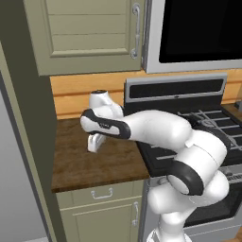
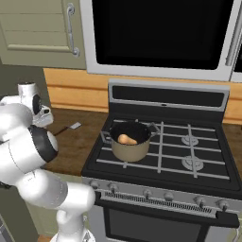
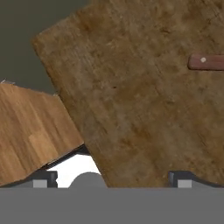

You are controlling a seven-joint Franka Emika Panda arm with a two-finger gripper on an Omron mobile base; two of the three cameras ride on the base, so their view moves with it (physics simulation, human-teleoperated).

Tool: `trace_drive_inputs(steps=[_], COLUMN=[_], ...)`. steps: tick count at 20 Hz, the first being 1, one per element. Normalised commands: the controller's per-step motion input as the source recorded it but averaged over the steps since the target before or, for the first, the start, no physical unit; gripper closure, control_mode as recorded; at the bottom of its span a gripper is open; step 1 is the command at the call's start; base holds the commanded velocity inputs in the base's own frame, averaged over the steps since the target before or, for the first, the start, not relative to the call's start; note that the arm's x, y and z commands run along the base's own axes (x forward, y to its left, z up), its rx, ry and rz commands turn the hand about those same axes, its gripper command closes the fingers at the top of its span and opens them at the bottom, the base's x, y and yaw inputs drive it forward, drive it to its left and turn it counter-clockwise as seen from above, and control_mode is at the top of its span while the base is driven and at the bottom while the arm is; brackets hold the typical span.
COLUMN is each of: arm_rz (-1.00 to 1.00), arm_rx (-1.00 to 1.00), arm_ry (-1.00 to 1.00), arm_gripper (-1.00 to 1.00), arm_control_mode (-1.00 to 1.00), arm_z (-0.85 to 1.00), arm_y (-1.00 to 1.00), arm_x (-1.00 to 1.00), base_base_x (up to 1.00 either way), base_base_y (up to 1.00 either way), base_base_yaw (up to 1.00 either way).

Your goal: Put the squash and bell pepper in the pot. Retrieve the spatula and lightly stir the vegetables in the pot.

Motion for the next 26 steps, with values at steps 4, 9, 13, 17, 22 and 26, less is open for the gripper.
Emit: trace_drive_inputs(steps=[4, 9, 13, 17, 22, 26], arm_rz=[0.51, 0.48, 0.44, 0.45, 0.41, 0.38], arm_rx=[-0.12, -0.03, 0.0, 0.0, 0.0, 0.0], arm_ry=[-0.15, -0.15, -0.02, 0.0, 0.0, -0.03], arm_gripper=[-1.0, -1.0, -1.0, -1.0, -1.0, -1.0], arm_control_mode=[-1.0, -1.0, -1.0, -1.0, -1.0, -1.0], arm_z=[-0.26, -0.17, -0.22, -0.37, -0.35, -0.34], arm_y=[0.16, 0.03, 0.0, 0.0, 0.0, 0.0], arm_x=[0.34, 0.38, 0.48, 0.46, 0.35, 0.18], base_base_x=[0.0, 0.0, 0.0, 0.0, 0.0, 0.0], base_base_y=[0.0, 0.0, 0.0, 0.0, 0.0, 0.0], base_base_yaw=[0.0, 0.0, 0.0, 0.0, 0.0, 0.0])
